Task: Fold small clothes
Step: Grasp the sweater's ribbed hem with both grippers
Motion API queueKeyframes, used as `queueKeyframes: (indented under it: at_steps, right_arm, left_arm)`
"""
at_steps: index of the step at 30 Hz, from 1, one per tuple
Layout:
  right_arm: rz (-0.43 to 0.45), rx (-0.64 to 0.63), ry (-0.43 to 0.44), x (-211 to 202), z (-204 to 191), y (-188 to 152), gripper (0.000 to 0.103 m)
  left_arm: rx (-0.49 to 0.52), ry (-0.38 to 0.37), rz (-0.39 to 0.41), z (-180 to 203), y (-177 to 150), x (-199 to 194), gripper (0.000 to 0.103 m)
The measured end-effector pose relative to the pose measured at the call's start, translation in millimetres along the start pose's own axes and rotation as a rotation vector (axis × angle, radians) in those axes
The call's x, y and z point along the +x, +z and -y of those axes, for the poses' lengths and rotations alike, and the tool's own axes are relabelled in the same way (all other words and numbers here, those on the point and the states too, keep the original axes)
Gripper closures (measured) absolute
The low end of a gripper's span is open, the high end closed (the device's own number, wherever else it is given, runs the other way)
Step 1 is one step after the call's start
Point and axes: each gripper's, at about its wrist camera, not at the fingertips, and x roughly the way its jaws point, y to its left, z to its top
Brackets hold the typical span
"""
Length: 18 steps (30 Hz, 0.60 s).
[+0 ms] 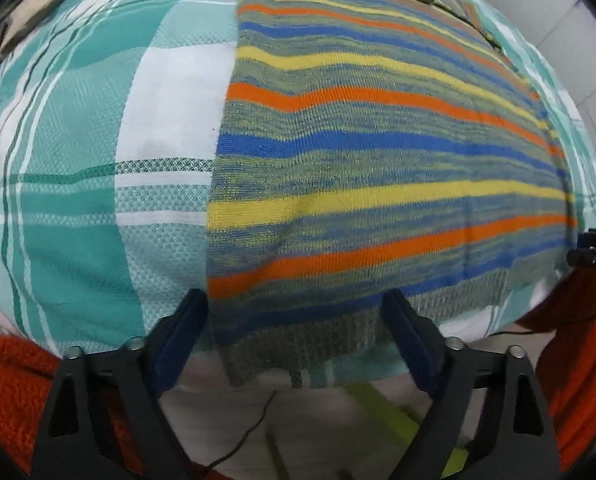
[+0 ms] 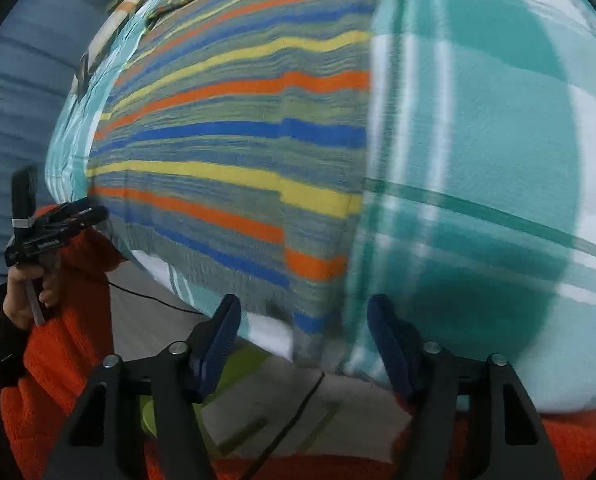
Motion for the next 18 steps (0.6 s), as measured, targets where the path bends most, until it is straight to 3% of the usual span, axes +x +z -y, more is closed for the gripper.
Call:
queueKeyframes:
  at_steps: [2,3,4,7,9,11,15,18]
  right_arm:
    - [-0.047,-0.031,-0.01,9,-7,2,0.083]
    - [-0.075,-0.043,-0.011,12,-9,1,0.096]
    - [-0.077,-0.05,-0.005,10,-12,-1,0.096]
    - [-0.018,-0.04,0.079,-13,-12,-4,0.096]
    - [0.045,-0.002,0.142,-31,-8,-3,0.096]
    - [0.155,0.044,0.217,-54,-2,4,0.096]
    - [0.377,0.136,0.361,-91,15,35,0.096]
    - [0.491,0.154,0.345,-110,23,73,0.096]
  left_arm:
    - [0.004,-0.001,-0.008,0,-1,-4,0.049]
    - [0.001,-0.004,-0.017,-1,-2,-5,0.08]
    - [-0.008,-0.015,-0.031,-2,-3,-7,0.096]
    - [-0.065,-0.096,-0.032,-9,-9,-20,0.097]
    - [-0.12,-0.191,-0.018,-16,-6,-33,0.098]
    - [-0.18,-0.287,0.016,-25,4,-46,0.098]
    - [-0.308,-0.443,0.121,-51,55,-67,0.098]
    - [-0.358,-0.468,0.189,-64,110,-69,0.098]
